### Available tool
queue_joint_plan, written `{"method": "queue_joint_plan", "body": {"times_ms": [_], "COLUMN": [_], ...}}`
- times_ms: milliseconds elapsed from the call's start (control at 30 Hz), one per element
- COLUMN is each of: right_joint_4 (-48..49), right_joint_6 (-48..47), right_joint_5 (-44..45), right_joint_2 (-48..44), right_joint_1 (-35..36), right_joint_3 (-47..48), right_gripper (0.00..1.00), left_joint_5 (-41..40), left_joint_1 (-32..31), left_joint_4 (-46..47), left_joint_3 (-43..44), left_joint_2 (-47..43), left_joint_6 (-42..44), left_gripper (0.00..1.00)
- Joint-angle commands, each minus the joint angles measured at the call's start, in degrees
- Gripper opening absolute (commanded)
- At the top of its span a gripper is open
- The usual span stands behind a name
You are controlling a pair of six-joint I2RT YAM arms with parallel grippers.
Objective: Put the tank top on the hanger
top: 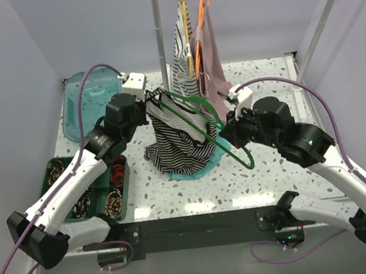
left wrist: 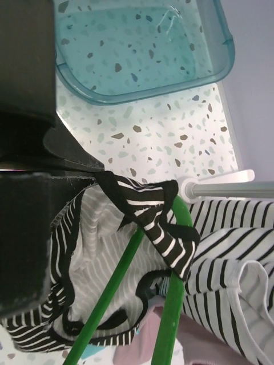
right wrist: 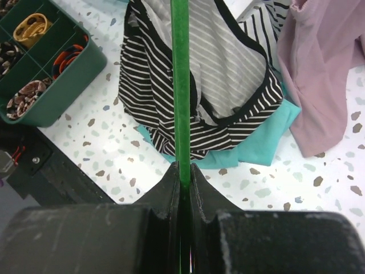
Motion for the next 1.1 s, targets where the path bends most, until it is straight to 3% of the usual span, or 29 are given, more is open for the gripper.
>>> {"method": "queue_joint_plan", "body": {"times_ms": [0, 267, 467, 600, 800, 967, 1067], "right_joint_4": [3.41, 7.28, 11.67, 16.85, 21.16, 23.63, 24.95], "right_joint_6": [-1.95, -3.18, -4.32, -5.46, -6.96, -6.78, -6.7], "right_joint_5": [2.16, -15.59, -18.42, -15.52, -15.96, -17.19, -17.89], "right_joint_2": [-0.12, 1.11, 3.3, 6.02, 12.8, 15.61, 15.96], "right_joint_1": [0.04, 0.57, 1.27, 1.36, 1.36, 1.27, 1.36], "right_joint_3": [1.33, -1.93, -5.0, -6.23, -4.57, -3.6, -4.21], "right_gripper": [0.0, 0.0, 0.0, 0.0, 0.0, 0.0, 0.0], "left_joint_5": [6.25, 8.02, 12.85, 15.22, 15.4, 11.02, 9.6], "left_joint_1": [0.29, 0.37, 0.2, -0.42, -1.56, -1.56, -1.56], "left_joint_4": [-6.6, -10.11, -12.57, -15.64, -18.2, -19.61, -19.09], "left_joint_3": [5.0, 11.05, 15.45, 15.99, 14.49, 12.48, 10.11], "left_joint_2": [-1.73, 0.81, 1.6, 1.08, -2.87, -4.81, -5.68], "left_joint_6": [1.77, 2.56, 1.95, 1.51, 1.77, 2.56, 2.39], "left_gripper": [0.0, 0.0, 0.0, 0.0, 0.0, 0.0, 0.19]}}
